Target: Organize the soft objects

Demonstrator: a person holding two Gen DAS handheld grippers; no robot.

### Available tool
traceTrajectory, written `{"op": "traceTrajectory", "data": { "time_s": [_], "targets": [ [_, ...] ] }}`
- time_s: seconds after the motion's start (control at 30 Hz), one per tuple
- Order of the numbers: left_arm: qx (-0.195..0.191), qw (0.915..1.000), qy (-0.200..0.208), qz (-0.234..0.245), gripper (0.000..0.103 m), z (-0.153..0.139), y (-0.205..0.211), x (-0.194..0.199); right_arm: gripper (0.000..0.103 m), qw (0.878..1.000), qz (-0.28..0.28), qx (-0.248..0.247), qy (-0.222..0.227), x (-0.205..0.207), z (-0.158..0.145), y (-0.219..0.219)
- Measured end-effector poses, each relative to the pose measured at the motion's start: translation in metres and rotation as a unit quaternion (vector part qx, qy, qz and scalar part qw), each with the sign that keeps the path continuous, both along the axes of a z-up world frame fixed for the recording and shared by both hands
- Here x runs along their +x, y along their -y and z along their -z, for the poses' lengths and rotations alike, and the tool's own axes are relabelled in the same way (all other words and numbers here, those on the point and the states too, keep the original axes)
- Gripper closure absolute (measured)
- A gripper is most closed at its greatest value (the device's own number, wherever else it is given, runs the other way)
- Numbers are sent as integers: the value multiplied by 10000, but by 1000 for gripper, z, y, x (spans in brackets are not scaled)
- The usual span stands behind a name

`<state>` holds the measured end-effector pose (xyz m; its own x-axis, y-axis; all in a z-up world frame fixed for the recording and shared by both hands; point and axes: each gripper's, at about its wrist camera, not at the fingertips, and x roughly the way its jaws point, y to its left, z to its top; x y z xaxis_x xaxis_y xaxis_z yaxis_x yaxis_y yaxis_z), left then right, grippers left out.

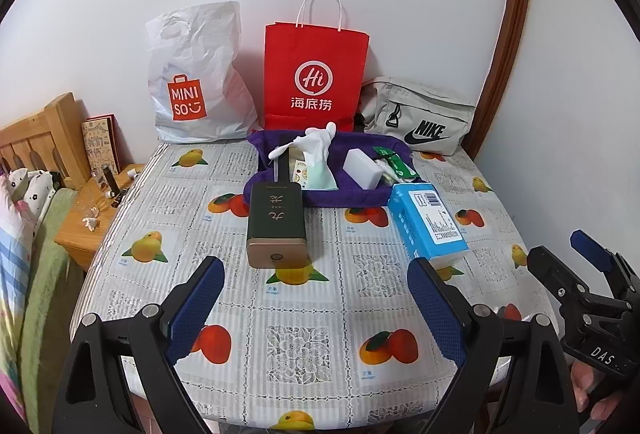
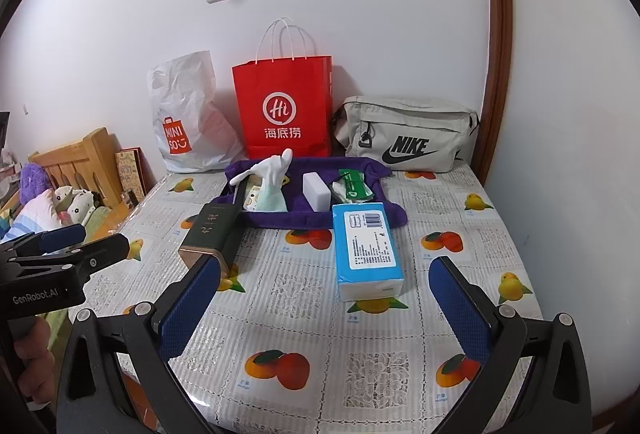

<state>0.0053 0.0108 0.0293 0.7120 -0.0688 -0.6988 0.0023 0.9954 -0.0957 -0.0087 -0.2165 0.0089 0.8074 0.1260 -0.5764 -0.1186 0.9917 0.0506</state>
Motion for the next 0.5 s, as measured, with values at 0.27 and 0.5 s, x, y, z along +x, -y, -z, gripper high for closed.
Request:
{"op": "traceTrajectory", "data": {
  "time_s": [0.27,0.5],
  "targets": [
    [6,10000,-3,-13,10,0,0,-1,0,10000,1,6,-13,0,0,0],
    [4,10000,-1,-8,10,1,-1,-1,0,10000,13,18,-24,0,1,-1]
  ]
}}
